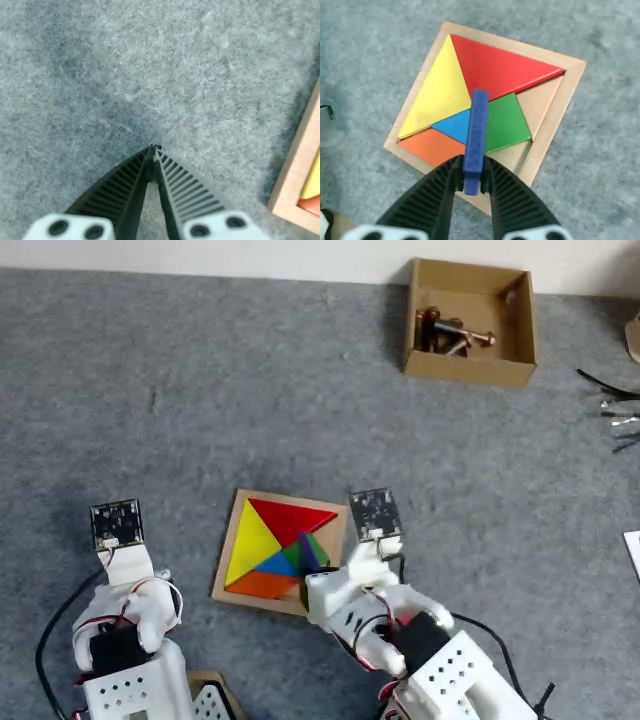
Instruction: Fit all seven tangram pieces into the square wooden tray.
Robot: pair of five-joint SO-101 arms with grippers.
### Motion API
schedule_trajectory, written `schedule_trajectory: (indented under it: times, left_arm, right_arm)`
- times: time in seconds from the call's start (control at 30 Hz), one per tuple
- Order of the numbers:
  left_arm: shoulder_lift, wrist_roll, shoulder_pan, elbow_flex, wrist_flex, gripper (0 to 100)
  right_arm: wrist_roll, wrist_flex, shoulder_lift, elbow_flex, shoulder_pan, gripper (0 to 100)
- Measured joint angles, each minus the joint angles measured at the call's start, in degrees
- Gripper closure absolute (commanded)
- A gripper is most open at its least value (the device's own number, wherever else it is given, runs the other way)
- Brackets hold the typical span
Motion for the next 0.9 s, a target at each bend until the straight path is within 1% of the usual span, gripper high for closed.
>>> schedule_trajectory:
  times: [0.1,0.83,0.9]
  left_arm:
    - [0.0,0.0,0.0,0.0,0.0,99]
    - [0.0,0.0,0.0,0.0,0.0,99]
    - [0.0,0.0,0.0,0.0,0.0,99]
  right_arm:
    - [0.0,0.0,0.0,0.0,-0.18,90.7]
    - [0.0,0.0,0.0,0.0,-0.18,90.8]
    - [0.0,0.0,0.0,0.0,0.79,90.8]
